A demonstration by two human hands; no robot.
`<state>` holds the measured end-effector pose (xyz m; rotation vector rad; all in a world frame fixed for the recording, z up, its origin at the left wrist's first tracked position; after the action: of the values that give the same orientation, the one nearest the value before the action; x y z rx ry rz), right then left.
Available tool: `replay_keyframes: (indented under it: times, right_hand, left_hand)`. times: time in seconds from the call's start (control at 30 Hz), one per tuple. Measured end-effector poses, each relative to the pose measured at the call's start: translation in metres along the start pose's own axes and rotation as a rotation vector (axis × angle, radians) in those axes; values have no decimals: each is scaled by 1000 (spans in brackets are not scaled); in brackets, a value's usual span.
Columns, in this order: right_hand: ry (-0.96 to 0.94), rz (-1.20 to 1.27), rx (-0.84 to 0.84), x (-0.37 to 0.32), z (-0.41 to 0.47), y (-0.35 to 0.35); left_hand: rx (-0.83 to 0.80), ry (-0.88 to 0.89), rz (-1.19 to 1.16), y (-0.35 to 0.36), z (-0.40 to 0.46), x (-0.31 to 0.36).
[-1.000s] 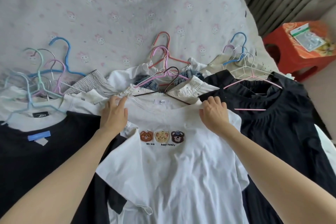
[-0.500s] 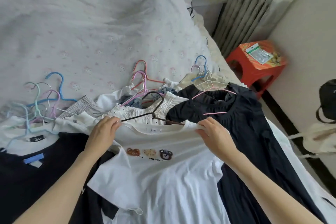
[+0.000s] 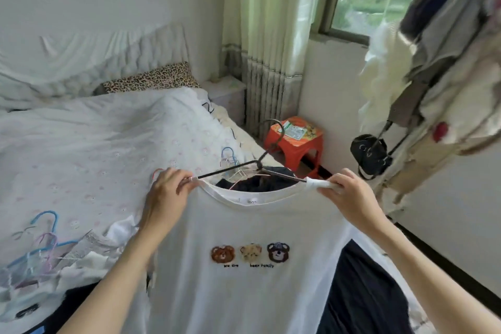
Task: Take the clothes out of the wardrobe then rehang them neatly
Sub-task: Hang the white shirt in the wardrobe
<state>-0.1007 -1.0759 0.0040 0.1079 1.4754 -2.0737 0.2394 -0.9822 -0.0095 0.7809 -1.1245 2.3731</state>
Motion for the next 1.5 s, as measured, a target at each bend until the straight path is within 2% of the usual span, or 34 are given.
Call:
replay_keyframes:
  times: [0.13, 0.33, 0.43, 0.67, 0.77, 0.87, 1.07, 1.23, 1.4, 1.5]
  right_hand:
    - [174, -38, 77, 46, -49, -75]
    - [409, -15, 158, 117, -154, -179]
    - [480, -40, 237, 143, -203, -244]
    - [684, -16, 402, 188, -348, -366]
    - [798, -65, 424, 210, -422, -393]
    - [909, -189, 455, 228, -493, -415]
    - [1099, -446, 699, 227, -608, -471]
    - [1222, -451, 696, 221, -681, -500]
    - [1339, -634, 587, 204, -737, -505]
    - [1475, -743, 680, 186, -771, -505]
  left_hand:
    - [-2, 137, -88, 24, 16, 87]
    - [-146, 305, -311, 78, -5, 225]
    - [-204, 434, -424, 103, -21, 302]
    - [-408, 531, -609, 176, -105, 452]
    - [-556, 586, -690, 211, -161, 507]
    - [-659, 683, -673, 242, -210, 562]
    - [-817, 674, -818, 276, -303, 660]
    - [-929, 783, -921, 286, -375, 731]
    - [-1108, 845, -1017, 295, -434, 787]
    - [-1244, 850, -1056, 302, -468, 816]
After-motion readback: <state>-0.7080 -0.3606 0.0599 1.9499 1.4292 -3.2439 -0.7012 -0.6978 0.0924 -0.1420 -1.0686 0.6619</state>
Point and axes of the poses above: each hand's wrist, its own z-axis towards the middle knuckle, its own y-axis out of the palm, x = y × z, the point moved 6 cm from there along z, towards the middle knuckle, and after that the axes turned 9 degrees about -z, right-handed, at the moved point
